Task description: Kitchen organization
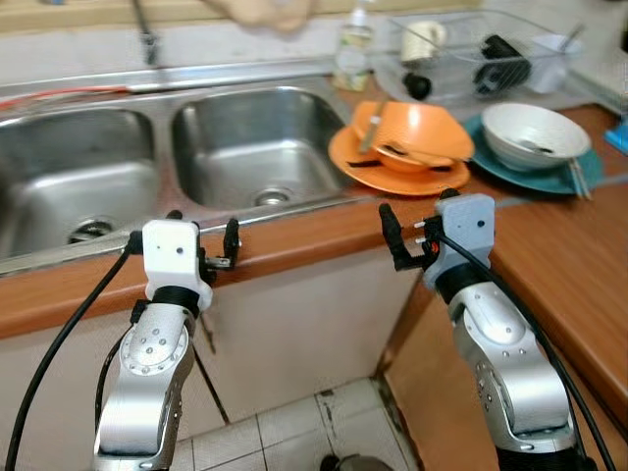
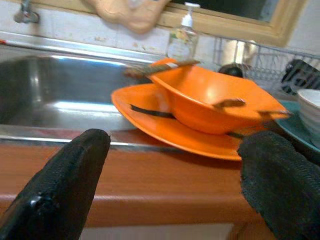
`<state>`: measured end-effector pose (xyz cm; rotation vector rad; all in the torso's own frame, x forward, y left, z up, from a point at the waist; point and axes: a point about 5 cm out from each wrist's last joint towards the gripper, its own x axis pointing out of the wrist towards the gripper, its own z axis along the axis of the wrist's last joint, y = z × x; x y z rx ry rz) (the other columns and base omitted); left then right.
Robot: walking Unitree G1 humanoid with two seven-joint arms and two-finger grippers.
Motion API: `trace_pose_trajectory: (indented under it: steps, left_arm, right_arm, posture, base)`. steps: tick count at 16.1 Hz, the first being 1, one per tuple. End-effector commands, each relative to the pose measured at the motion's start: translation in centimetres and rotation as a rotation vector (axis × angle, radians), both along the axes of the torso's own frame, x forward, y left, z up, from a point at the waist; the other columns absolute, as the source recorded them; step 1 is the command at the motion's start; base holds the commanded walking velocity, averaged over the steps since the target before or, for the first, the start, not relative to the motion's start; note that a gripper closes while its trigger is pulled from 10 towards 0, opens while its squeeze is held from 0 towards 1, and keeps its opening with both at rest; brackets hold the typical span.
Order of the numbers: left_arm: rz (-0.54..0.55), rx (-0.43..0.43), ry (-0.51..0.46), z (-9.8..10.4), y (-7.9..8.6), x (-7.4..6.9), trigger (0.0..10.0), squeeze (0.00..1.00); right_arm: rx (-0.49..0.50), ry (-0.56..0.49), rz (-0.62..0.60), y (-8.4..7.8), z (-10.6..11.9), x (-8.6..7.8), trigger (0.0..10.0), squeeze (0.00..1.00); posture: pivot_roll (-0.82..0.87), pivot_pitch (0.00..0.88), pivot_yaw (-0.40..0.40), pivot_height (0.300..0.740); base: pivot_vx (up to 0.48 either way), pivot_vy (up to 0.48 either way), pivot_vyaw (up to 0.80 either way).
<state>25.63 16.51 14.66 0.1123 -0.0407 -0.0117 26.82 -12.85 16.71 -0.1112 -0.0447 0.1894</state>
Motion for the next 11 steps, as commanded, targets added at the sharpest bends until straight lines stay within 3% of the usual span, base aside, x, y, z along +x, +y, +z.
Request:
trace_pose_trajectory:
  steps: [1,4,6,8,9,11]
  left_arm:
    - [0.001,-0.007,-0.017,0.34,-0.04,0.13,10.0,0.0]
    - [0.014,-0.021,-0.021,0.38,0.11,0.11,10.0,0.0]
    - [0.012,0.007,-0.024,0.43,0.19,0.14,10.0,0.0]
    - [0.01,0.047,-0.03,0.52,0.23,0.2,10.0,0.0]
    - [0.012,0.045,-0.029,0.5,0.22,0.21,10.0,0.0]
    - [0.027,-0.009,-0.019,0.37,0.37,0.27,10.0,0.0]
  right_arm:
    - [-0.009,-0.006,0.004,0.11,0.43,0.05,10.0,1.0]
    - [-0.032,-0.001,0.01,0.16,0.39,0.11,10.0,1.0]
    - [-0.022,0.001,0.021,0.29,0.48,0.13,10.0,1.0]
    - [-0.007,0.002,0.034,0.47,0.61,0.17,10.0,1.0]
    - [-0.006,0.003,0.033,0.48,0.61,0.17,10.0,1.0]
    - [-0.001,0.009,0.038,0.57,0.59,0.13,10.0,1.0]
  posture:
    - [-0.12,0.0,0.002,0.74]
    - [-0.12,0.0,0.001,0.74]
    - [-0.12,0.0,-0.002,0.74]
    - [-0.12,0.0,-0.002,0.74]
    - [-0.12,0.0,-0.002,0.74]
    - [-0.12,0.0,0.0,0.74]
  base:
    - [0.0,0.0,-0.76]
    - [0.0,0.0,-0.57]
    - [0.0,0.0,0.0]
    - [0.0,-0.48,0.0]
    - [0.0,-0.48,0.0]
    - [0.0,0.0,0.0]
